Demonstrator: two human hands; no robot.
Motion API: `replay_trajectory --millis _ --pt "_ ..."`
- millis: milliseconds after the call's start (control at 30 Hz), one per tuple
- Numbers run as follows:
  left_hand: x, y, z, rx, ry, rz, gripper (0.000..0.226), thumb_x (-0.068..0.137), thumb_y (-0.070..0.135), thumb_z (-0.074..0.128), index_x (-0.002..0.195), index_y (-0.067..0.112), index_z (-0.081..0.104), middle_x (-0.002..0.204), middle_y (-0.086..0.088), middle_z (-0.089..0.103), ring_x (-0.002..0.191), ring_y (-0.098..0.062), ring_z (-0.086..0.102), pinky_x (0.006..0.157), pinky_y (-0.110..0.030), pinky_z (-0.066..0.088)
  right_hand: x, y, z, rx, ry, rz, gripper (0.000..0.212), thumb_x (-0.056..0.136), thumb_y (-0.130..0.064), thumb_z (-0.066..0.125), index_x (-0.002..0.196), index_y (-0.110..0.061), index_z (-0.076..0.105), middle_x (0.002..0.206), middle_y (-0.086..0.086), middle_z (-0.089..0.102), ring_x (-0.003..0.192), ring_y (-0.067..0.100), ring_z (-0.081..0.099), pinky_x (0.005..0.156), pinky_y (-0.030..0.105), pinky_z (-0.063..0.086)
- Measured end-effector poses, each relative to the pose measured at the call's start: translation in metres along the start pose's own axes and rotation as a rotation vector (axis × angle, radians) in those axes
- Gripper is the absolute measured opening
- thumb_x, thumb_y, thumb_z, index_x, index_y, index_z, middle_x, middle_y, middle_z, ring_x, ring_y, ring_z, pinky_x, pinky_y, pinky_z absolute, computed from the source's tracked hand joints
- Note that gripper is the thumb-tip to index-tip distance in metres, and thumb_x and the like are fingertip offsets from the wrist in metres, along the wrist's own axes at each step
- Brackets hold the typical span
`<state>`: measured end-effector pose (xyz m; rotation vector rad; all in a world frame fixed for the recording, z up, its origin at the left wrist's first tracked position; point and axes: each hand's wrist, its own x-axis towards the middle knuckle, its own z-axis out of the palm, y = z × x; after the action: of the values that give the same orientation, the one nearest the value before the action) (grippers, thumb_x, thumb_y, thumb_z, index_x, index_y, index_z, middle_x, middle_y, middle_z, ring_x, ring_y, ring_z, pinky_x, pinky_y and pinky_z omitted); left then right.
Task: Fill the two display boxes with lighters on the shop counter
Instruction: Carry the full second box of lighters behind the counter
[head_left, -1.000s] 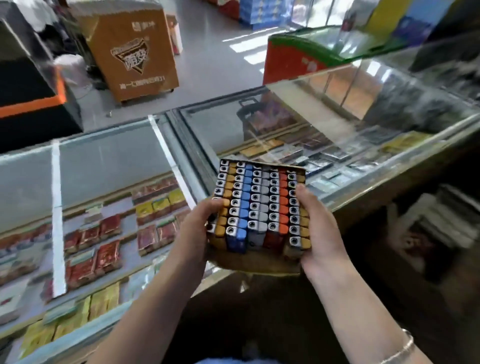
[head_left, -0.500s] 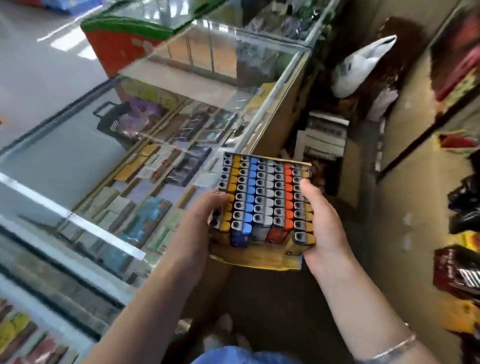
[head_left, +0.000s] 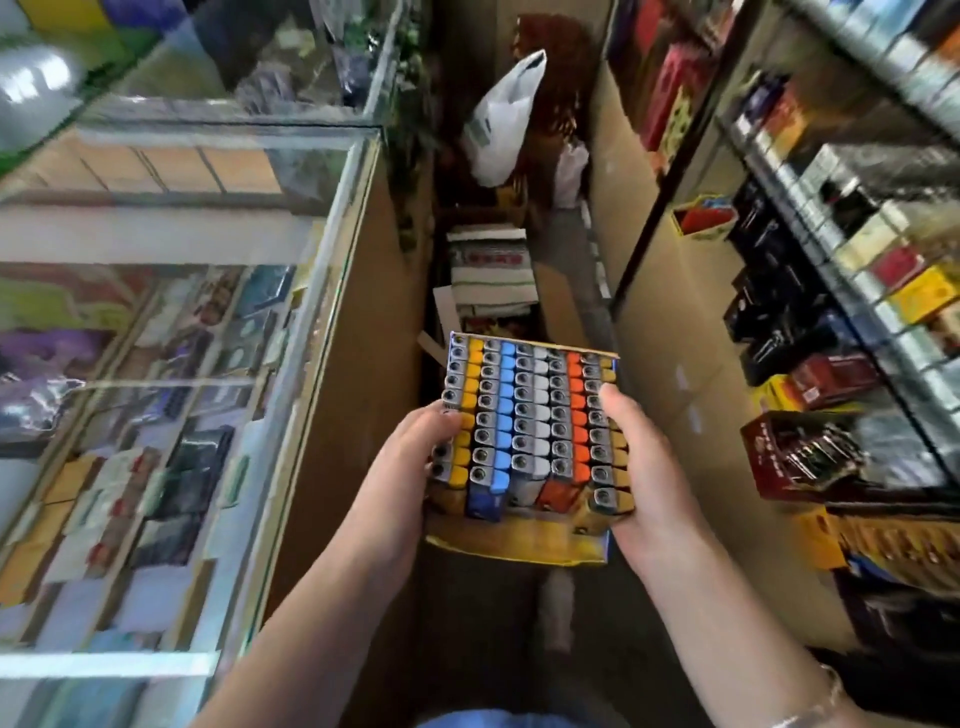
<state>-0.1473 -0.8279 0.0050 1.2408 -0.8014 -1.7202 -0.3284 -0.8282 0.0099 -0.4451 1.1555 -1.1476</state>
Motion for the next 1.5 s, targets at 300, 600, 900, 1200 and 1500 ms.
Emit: replay_trajectory --millis 300,600,900,1200,1500 --pt "0.144 0.015 0.114 0.013 -0.048 -0.108 0.046 0.077 0.042 0.060 0.118 0.022 0.057 0.106 -0.005 0.070 0.096 -0.025 0.068 0.087 -0.044 0.048 0.111 -0.104 -0.081 0.009 0.084 0.008 0.033 0.084 -0.041 0.060 0.112 -0.024 0.063 0.098 0.003 0.073 0.087 0.020 0.071 0.058 0.029 0.056" --pt "0.261 0.042 0.186 0.032 -0.045 -0.179 0.034 0.085 0.034 0.055 0.118 0.021 0.056 0.104 -0.005 0.071 0.094 -0.025 0.068 0.087 -0.043 0.050 0.209 -0.176 -0.126 0.028 0.138 -0.025 0.032 0.083 -0.038 0.063 0.111 -0.023 0.061 0.094 0.001 0.074 0.083 0.019 0.071 0.057 0.028 0.056" --pt "0.386 0.076 0.211 0.135 -0.126 -0.270 0.032 0.085 0.037 0.057 0.113 0.024 0.057 0.100 -0.004 0.072 0.091 -0.024 0.069 0.089 -0.045 0.050 0.308 -0.223 -0.132 0.080 0.218 -0.023 0.036 0.079 -0.033 0.067 0.113 -0.026 0.058 0.095 0.001 0.074 0.084 0.019 0.071 0.058 0.029 0.057" --pt "0.515 0.103 0.237 0.221 -0.211 -0.305 0.031 0.081 0.044 0.057 0.109 0.033 0.056 0.101 -0.001 0.072 0.091 -0.025 0.069 0.089 -0.049 0.049 0.409 -0.264 -0.135 0.054 0.354 -0.067 0.044 0.069 -0.042 0.068 0.110 -0.031 0.059 0.103 -0.001 0.072 0.093 0.019 0.069 0.077 0.038 0.055" --pt "0.607 0.059 0.287 0.209 -0.171 -0.411 0.029 0.086 0.038 0.055 0.114 0.031 0.054 0.094 0.003 0.073 0.083 -0.019 0.071 0.062 -0.030 0.056 0.500 -0.268 -0.205 0.087 0.399 0.032 0.042 0.068 -0.043 0.067 0.109 -0.033 0.062 0.101 0.001 0.072 0.088 0.018 0.070 0.060 0.030 0.056"
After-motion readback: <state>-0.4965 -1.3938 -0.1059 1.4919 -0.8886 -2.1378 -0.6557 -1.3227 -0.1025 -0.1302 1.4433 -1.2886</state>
